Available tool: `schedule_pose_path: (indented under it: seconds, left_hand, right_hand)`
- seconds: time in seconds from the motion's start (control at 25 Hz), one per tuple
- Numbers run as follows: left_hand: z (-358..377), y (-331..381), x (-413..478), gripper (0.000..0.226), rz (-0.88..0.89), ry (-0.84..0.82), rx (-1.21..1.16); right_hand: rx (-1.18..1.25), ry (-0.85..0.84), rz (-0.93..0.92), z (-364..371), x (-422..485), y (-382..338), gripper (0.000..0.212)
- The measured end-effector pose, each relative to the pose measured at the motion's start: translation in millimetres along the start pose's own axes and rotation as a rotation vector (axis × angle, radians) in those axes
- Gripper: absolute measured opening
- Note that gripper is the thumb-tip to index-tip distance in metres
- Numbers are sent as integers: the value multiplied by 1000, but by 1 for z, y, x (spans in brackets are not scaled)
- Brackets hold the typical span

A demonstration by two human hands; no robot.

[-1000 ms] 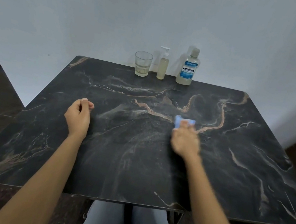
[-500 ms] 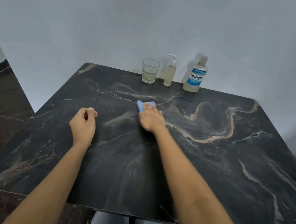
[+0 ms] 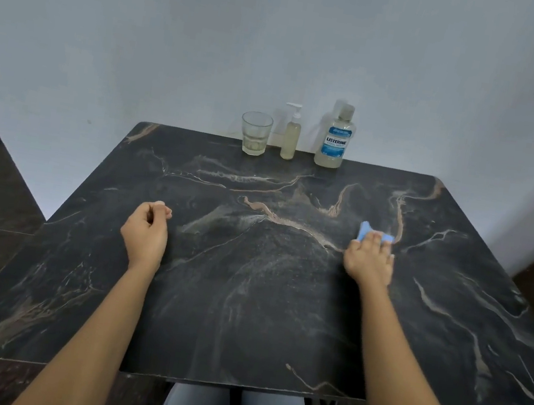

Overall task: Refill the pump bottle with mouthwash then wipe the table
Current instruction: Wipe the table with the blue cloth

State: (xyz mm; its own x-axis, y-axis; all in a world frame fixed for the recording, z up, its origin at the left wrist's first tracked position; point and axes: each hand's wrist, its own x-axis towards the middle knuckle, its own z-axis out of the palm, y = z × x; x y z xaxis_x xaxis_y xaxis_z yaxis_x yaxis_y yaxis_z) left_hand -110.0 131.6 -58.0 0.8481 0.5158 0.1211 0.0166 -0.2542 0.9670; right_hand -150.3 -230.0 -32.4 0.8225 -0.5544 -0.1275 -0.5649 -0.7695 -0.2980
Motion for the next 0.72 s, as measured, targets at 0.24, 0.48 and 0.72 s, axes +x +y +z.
schedule_pose_path:
  seconds: [0.24, 0.48, 0.72]
  left_hand:
    - [-6, -1, -11, 27, -23, 40, -52]
    - [-18, -4, -33, 27, 3, 45, -34]
    - [-19, 0, -40, 28, 29, -8, -2]
  right_hand:
    - [-52, -121, -649, 77, -138, -146, 60]
    - [-35, -214, -854, 81, -186, -112, 58]
    - [-73, -55, -396, 11, -89, 35, 56]
